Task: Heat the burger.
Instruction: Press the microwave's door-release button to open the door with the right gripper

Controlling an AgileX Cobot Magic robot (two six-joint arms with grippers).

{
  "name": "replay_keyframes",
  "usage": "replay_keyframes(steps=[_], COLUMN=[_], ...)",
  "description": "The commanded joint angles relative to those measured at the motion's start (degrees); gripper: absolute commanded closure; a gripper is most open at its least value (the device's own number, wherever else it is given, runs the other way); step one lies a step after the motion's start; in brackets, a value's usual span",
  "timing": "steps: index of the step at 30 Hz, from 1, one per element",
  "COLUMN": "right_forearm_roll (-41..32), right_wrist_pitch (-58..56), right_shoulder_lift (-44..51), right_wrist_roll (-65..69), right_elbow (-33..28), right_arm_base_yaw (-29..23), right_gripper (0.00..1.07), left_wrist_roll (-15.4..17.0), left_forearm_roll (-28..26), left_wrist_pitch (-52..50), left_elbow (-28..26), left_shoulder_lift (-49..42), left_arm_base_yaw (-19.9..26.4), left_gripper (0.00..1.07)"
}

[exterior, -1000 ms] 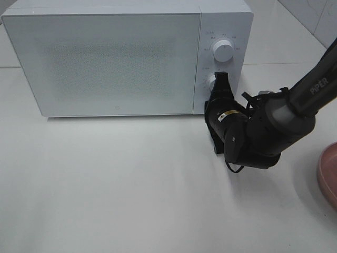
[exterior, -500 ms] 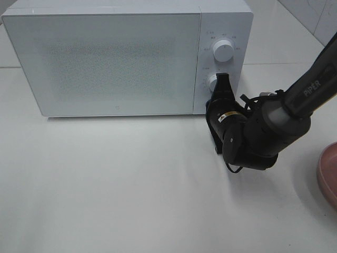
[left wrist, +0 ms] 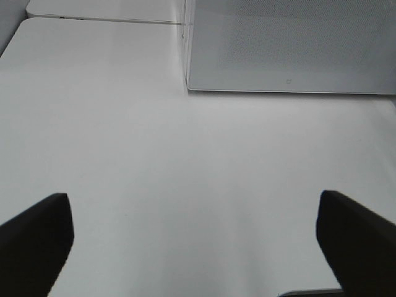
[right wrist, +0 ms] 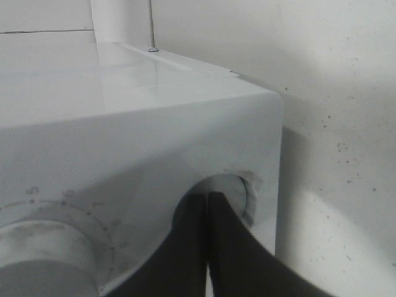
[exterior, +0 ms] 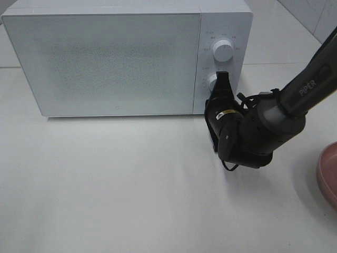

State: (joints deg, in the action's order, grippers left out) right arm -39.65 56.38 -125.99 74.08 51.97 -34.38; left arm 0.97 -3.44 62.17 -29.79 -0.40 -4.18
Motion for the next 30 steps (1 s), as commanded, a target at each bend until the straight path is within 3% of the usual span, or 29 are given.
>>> replay_keyframes(steps=[1, 9, 20, 30], right_forearm_roll=[2.64, 0.4, 0.06, -0.74], right_wrist_pitch=[9.97, 13.24, 13.18, 4.07], right_shoulder_lift=[1.03, 1.03, 1.03, 3.21], right_wrist_roll=[-1.38, -5.67, -5.79, -6.25], right_elbow=[5.04, 8.82, 9.0, 6.7], right_arm_base_yaw=[0.92, 2.92, 2.92, 2.69], right_gripper=[1.07, 1.07, 1.07, 1.07], left_wrist_roll=[0.29, 0.29, 0.29, 0.29], left_forearm_roll=[0.17, 0.17, 0.17, 0.17], left_wrist_pitch=[-0.74, -0.74, -0.74, -0.74], left_elbow=[0.17, 0.17, 0.17, 0.17], left_shoulder_lift=[-0.97, -0.97, -0.97, -0.97], left_arm_base_yaw=[-0.17, -0.17, -0.17, -0.17], left_gripper=[0.07, 0.07, 0.07, 0.07])
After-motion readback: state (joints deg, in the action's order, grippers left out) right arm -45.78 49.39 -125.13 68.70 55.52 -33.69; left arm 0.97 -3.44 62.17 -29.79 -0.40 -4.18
